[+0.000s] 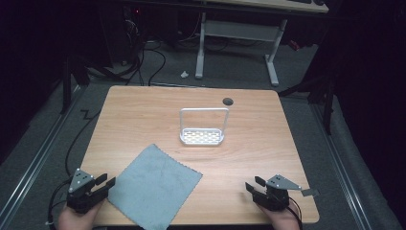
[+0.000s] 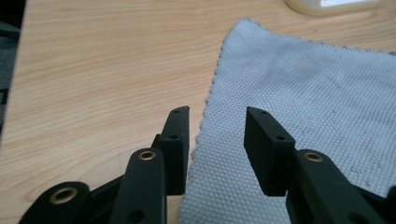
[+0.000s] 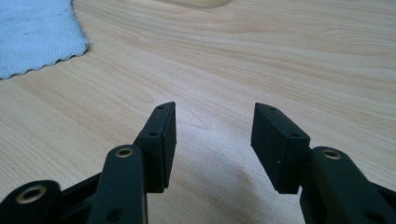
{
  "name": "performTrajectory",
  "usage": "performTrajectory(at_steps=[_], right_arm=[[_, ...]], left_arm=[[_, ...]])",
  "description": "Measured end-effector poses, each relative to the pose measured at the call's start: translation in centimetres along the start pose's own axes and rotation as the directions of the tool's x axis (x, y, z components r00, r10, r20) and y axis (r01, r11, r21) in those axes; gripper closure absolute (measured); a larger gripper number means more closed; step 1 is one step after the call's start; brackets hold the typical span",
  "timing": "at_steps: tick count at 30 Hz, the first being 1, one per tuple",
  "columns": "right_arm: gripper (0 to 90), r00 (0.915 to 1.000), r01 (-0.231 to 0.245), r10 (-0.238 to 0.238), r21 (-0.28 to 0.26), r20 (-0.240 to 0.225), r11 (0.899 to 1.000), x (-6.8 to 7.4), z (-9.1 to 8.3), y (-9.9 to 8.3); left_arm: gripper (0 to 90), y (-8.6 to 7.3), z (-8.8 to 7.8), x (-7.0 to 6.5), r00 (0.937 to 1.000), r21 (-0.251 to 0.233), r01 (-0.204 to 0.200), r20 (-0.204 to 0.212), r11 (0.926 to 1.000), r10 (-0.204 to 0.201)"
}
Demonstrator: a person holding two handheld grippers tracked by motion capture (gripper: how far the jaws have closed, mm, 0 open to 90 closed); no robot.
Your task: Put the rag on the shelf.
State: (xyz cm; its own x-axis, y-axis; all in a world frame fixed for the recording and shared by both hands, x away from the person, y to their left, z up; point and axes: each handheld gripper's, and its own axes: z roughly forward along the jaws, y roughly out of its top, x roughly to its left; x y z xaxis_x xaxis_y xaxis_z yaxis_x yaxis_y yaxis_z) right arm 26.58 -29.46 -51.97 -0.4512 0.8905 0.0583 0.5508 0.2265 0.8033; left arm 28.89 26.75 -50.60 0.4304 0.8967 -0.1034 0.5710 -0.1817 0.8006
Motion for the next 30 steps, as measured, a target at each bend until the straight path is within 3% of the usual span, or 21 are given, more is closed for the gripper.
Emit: performTrajectory(at_steps=[11,12,14,15,16,17,19,24,27,28,29,30], right_arm=[[50.7,1.0,0.004,-0.004,-0.004,0.0,1.0,-0.1,0.0,-0.1],[50.7,1.0,0.0,0.0,-0.001,0.0,1.0,-0.1,0.1,-0.1],[50.6,1.0,-0.004,0.004,0.001,-0.004,1.0,0.0,0.1,0.0],[50.6,1.0,-0.004,0.004,0.001,-0.004,1.0,0.0,0.1,0.0],[51.5,1.0,0.006,-0.006,0.001,-0.007,1.0,0.0,0.2,0.0],[51.8,0.9999,0.008,-0.008,0.001,-0.009,1.0,0.0,0.2,0.0],[52.1,0.9999,0.009,-0.009,-0.003,-0.011,1.0,0.1,0.1,0.0],[52.8,0.9998,0.013,-0.013,-0.01,-0.017,1.0,0.1,0.0,0.0],[53.2,0.9997,0.014,-0.014,-0.001,-0.019,1.0,0.0,0.2,0.0],[53.4,0.9998,0.011,-0.011,0.0,-0.019,1.0,0.0,0.2,0.0],[53.4,0.9998,0.011,-0.011,0.0,-0.019,1.0,0.0,0.2,0.0],[53.6,0.9998,0.01,-0.01,0.0,-0.019,1.0,0.0,0.2,0.0]], left_arm=[[60.8,-0.3,0.3,0.2,0.9999,0.011,0.007,0.014,0.9999,-0.007],[65.8,-0.3,0.4,0.2,0.9997,0.017,0.002,0.023,0.9999,-0.002],[78.3,-0.4,0.7,-0.3,0.9953,0.047,-0.025,0.095,0.9986,0.021],[85.8,-0.4,0.7,-0.3,0.9953,0.047,-0.025,0.095,0.9986,0.021],[89.7,-0.5,1.4,-1.3,0.9895,0.102,-0.099,0.116,0.9898,0.087],[89.8,-0.5,1.8,-1.7,0.9855,0.135,-0.138,0.117,0.9812,0.123],[89.8,-0.7,2.5,-2.6,0.9786,0.186,-0.182,0.13,0.9655,0.16],[89.8,-0.7,2.8,-3.6,0.9715,0.179,-0.204,0.159,0.9627,0.176],[89.7,-0.7,3.2,-5.3,0.9535,0.17,-0.237,0.23,0.9566,0.195],[89.7,-0.6,3.3,-5.8,0.9491,0.171,-0.247,0.241,0.9538,0.203],[89.7,-0.6,3.3,-5.8,0.9491,0.171,-0.247,0.241,0.9538,0.203],[89.7,-0.5,3.5,-6.6,0.9407,0.166,-0.268,0.258,0.9491,0.22]])
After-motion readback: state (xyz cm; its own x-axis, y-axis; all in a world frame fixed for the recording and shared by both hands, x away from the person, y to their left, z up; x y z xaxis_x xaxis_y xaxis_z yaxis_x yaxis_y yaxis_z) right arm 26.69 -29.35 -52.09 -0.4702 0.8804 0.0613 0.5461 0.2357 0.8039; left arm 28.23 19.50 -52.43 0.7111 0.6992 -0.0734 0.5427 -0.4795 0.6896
